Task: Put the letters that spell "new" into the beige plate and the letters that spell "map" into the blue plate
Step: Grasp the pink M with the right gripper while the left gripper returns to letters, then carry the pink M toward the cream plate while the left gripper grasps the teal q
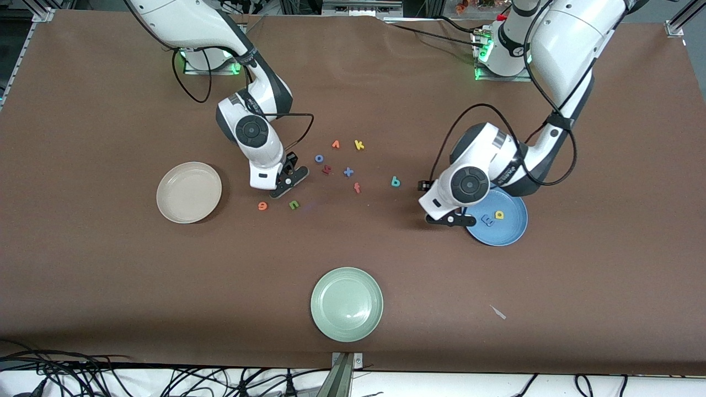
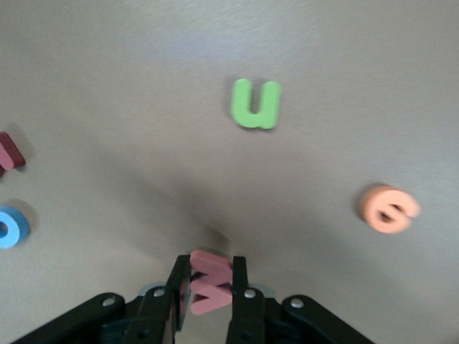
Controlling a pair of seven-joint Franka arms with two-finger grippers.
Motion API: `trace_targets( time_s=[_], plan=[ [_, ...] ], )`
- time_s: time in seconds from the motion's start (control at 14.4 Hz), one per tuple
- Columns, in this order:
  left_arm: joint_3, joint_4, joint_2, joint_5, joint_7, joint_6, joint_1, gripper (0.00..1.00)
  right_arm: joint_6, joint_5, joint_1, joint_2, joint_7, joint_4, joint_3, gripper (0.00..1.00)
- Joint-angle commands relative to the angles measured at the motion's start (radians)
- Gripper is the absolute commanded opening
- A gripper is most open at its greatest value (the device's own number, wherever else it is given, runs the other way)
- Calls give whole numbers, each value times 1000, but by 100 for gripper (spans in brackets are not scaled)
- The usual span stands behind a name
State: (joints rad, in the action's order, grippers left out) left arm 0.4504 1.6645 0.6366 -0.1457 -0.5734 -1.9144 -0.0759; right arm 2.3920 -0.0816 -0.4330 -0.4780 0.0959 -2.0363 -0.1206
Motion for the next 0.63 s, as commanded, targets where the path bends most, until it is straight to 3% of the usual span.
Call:
trace_targets(
  time_s=[0.0,0.21,0.49,0.56],
  plan=[
    [4,20,14,46,-115,-51,-60,100,-135,5,7,39,95,57,54,20],
    [-1,21,73,-7,-180,-142,-148,100,-177,10,7,61,189,56,142,20],
    [2,20,103,-46,-178,-187,-159,99,-235,13,7,73,294,56,275,20],
    [1,21,113,-57,-178,-204,-159,94,-237,13,8,73,295,56,300,21]
  ],
)
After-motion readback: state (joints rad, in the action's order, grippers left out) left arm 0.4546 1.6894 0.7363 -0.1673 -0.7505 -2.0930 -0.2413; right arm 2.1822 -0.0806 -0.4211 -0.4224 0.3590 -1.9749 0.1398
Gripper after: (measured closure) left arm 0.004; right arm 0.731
